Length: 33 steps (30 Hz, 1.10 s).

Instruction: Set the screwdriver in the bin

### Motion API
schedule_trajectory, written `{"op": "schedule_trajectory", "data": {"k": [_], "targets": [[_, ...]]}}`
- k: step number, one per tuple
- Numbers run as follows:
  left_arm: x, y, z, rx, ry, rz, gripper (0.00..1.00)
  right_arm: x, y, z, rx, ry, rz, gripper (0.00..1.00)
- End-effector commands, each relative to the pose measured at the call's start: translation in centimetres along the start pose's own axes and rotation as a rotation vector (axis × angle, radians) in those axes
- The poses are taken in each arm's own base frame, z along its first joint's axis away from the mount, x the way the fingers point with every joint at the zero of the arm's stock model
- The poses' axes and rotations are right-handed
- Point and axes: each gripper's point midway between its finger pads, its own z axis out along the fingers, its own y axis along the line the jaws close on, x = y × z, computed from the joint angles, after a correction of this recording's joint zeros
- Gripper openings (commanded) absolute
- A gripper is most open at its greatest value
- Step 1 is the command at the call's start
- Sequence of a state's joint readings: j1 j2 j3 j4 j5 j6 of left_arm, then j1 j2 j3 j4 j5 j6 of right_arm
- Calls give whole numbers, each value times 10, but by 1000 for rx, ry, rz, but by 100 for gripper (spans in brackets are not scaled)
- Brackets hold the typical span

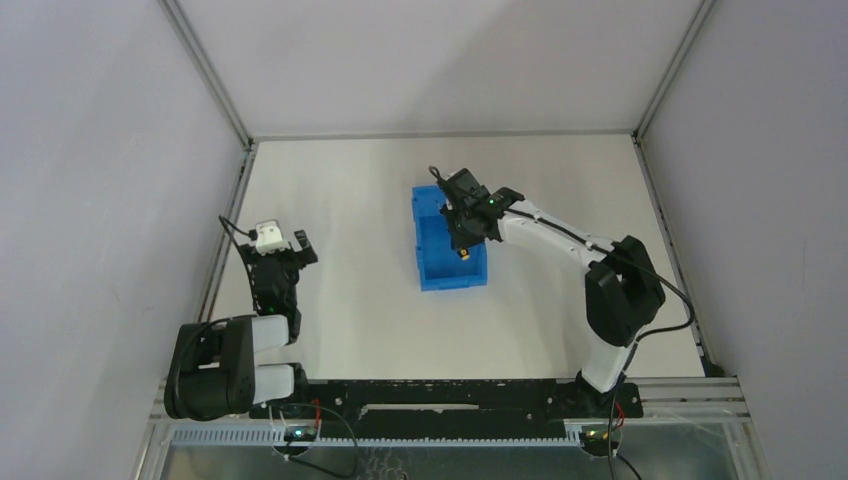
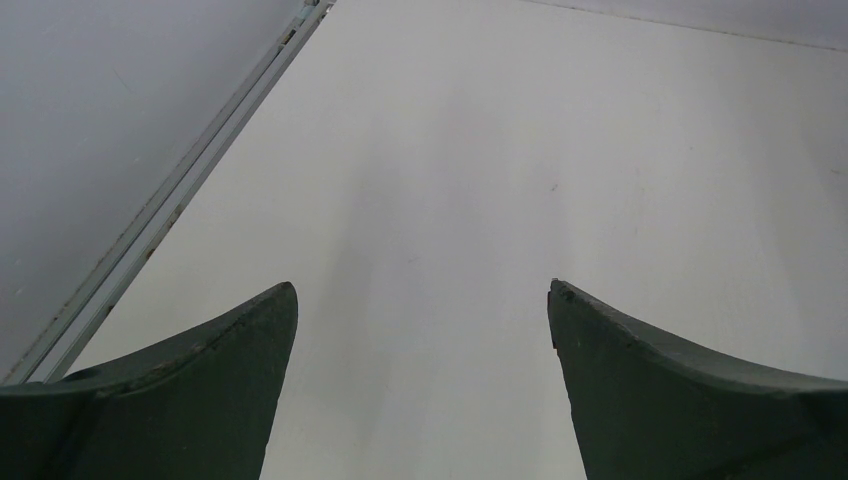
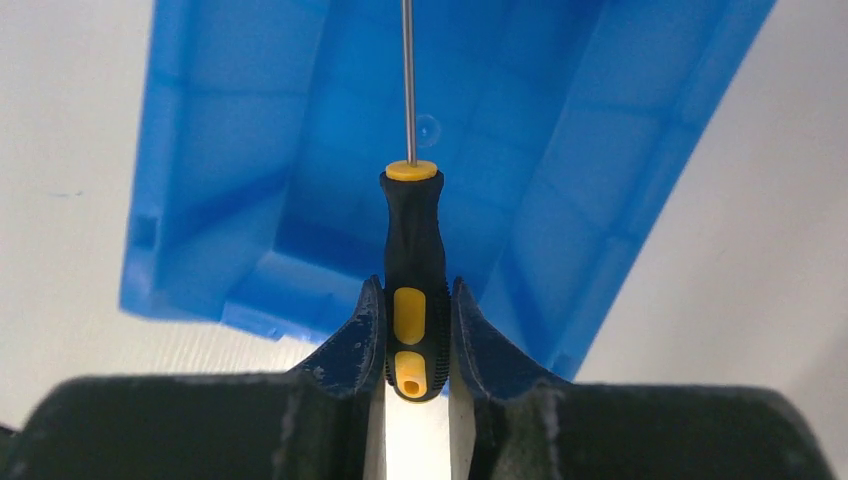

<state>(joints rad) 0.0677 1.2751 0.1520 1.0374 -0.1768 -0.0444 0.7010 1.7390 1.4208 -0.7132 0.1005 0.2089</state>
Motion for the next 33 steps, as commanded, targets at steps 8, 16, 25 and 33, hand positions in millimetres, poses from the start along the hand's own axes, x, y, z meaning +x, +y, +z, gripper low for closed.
{"op": "schedule_trajectory", "data": {"k": [8,16,25,33], "targets": [[-28,-3,8,6,-80,1,100,-1,5,66,76,-28,33,23],[-28,-3,8,6,-81,2,100,-3,7,65,100,-46,51,58],[-28,-3,8,6,-80,1,100,-54,13,-11,119,-230,64,78],[-29,-3,8,6,-82,1,100,-73,-40,-75,221,-352,156,97]]}}
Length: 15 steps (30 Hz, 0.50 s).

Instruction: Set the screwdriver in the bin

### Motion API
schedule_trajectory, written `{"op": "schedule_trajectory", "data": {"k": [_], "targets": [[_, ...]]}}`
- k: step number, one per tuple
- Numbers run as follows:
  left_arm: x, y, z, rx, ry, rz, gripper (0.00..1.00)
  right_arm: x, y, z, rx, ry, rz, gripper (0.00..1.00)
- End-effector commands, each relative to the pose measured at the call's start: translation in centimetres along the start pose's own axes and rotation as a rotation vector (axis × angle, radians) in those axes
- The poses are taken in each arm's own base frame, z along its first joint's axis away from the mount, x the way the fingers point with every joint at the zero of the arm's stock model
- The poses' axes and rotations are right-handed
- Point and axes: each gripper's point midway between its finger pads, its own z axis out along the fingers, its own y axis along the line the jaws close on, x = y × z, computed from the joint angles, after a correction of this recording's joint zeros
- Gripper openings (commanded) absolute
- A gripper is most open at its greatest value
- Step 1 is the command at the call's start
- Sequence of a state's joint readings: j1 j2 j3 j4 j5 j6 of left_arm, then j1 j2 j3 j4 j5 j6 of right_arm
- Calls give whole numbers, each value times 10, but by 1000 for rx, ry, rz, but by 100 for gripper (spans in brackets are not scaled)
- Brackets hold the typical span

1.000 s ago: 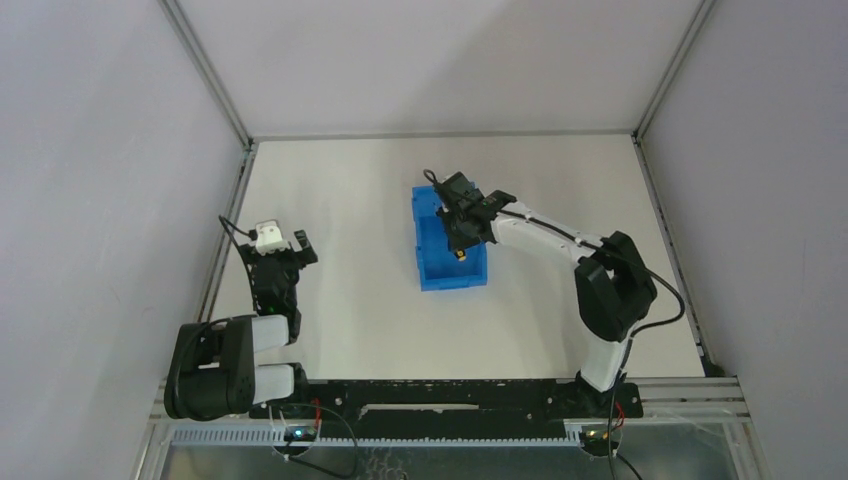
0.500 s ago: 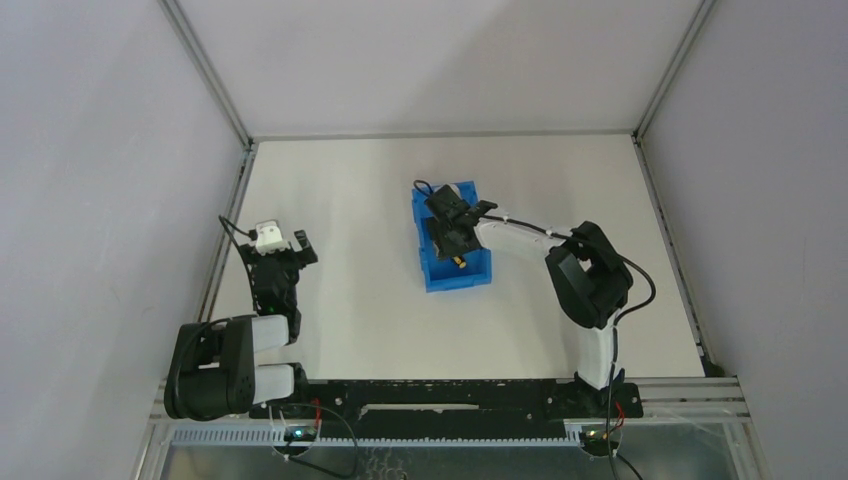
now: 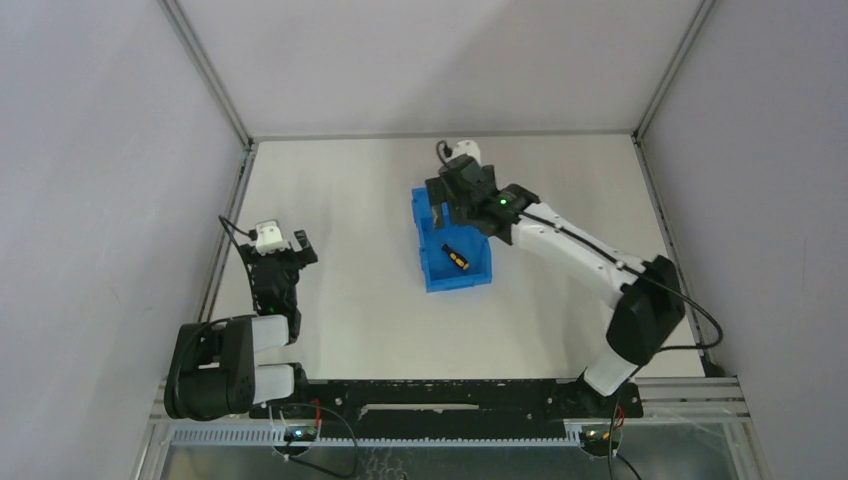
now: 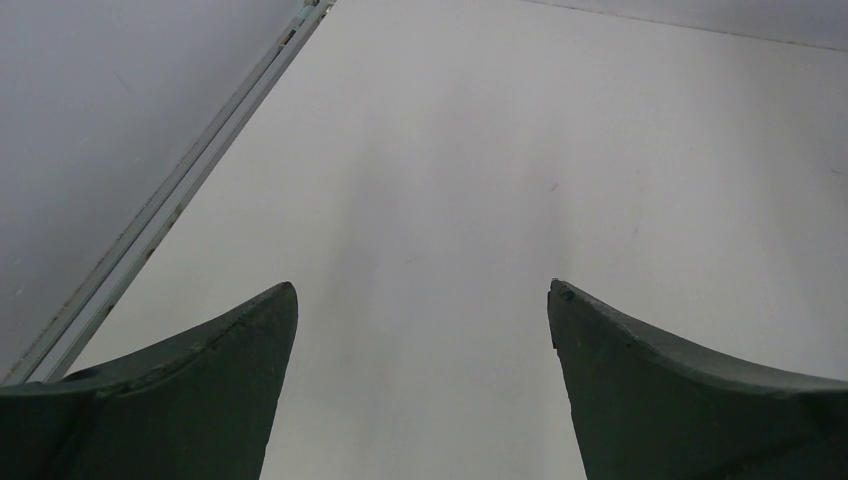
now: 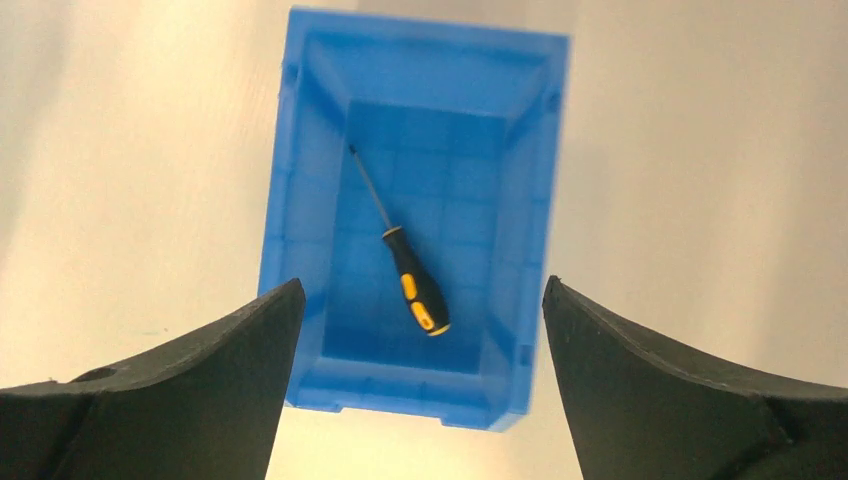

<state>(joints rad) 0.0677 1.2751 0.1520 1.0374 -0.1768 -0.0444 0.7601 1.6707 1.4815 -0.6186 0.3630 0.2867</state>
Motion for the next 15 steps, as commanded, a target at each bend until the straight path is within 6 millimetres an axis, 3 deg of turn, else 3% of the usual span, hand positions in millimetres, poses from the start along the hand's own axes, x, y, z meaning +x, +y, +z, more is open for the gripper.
{"op": "schedule_trajectory", "data": {"k": [1,10,12,15], "targets": [[-28,-3,8,6,-81,1,100,-21,-53,-27,93,-68,92,99],[-28,-3,8,5,-80,1,100,-5,-203,-61,307,-98,384,100],[-28,-3,8,6,-81,1,100,2,-225,-69,330,-106,449,100],[-28,-3,8,7,-81,1,100,7,-241,-78,354,-135,490,100]]}}
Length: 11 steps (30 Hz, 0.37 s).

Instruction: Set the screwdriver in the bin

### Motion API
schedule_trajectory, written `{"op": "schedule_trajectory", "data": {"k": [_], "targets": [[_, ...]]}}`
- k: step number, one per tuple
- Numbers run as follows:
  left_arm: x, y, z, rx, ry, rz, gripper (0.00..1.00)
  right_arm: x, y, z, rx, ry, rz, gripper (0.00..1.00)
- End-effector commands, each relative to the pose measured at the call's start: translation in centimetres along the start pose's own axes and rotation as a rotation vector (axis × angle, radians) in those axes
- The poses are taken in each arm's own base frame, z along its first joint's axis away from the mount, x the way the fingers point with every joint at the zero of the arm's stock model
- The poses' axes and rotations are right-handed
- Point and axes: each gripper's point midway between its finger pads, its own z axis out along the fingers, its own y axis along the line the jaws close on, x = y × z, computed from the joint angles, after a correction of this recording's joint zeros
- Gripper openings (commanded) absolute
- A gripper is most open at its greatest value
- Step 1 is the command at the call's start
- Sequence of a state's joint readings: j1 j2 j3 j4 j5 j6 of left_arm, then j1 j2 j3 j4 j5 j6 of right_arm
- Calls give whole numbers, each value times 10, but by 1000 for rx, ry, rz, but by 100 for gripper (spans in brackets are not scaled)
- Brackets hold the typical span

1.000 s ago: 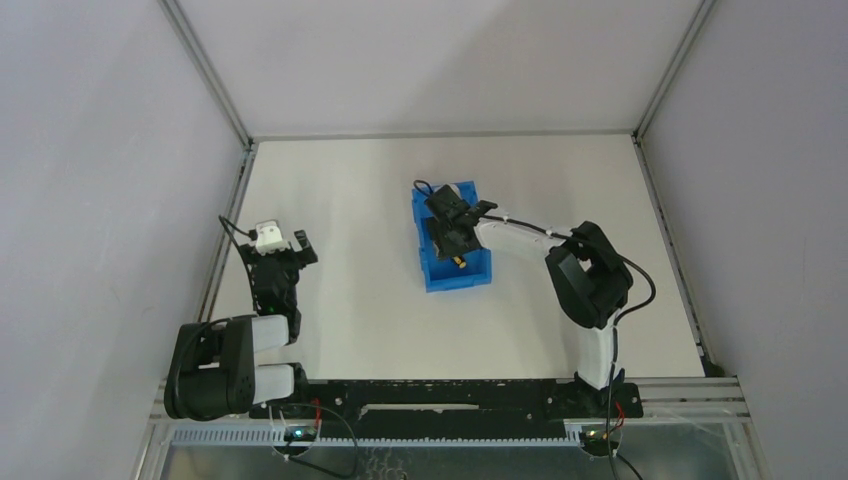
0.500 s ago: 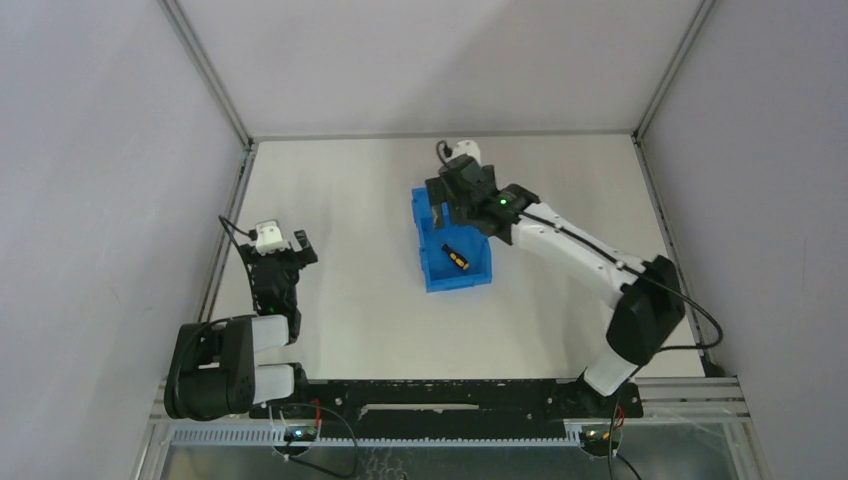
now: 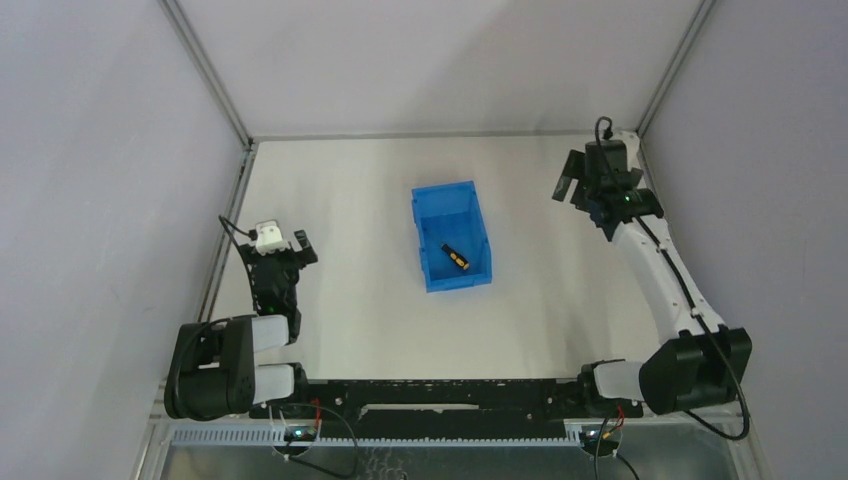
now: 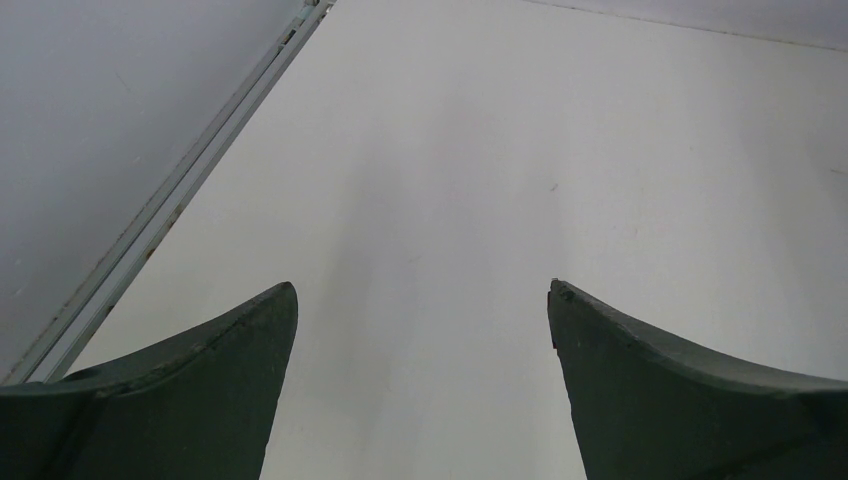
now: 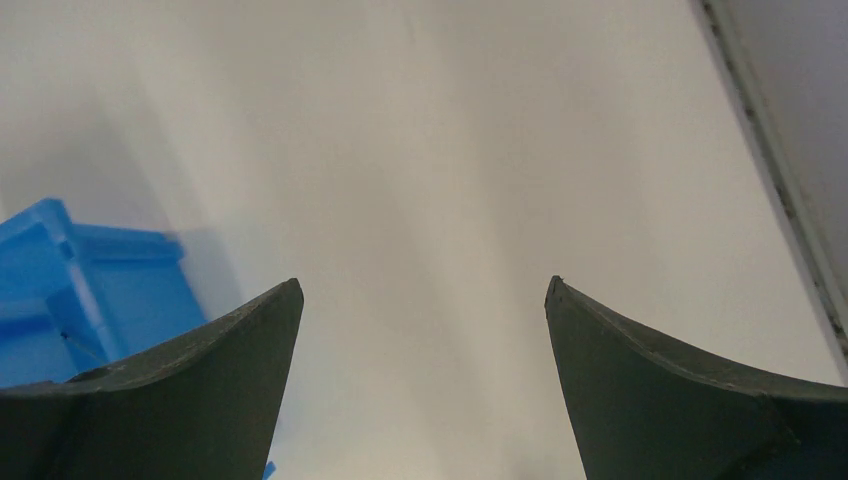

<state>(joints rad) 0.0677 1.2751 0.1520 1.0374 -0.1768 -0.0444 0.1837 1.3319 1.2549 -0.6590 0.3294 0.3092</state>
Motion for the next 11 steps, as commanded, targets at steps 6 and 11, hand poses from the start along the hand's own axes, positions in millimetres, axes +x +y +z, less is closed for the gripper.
{"op": "schedule_trajectory", "data": {"k": [6,11], "targets": [[-28,-3,8,7,-80,1,100,-13,-14,-23,-30,-85,84,98],[-28,-3,8,5,-80,1,100,-19,-14,-34,-53,-132,114,97]]}}
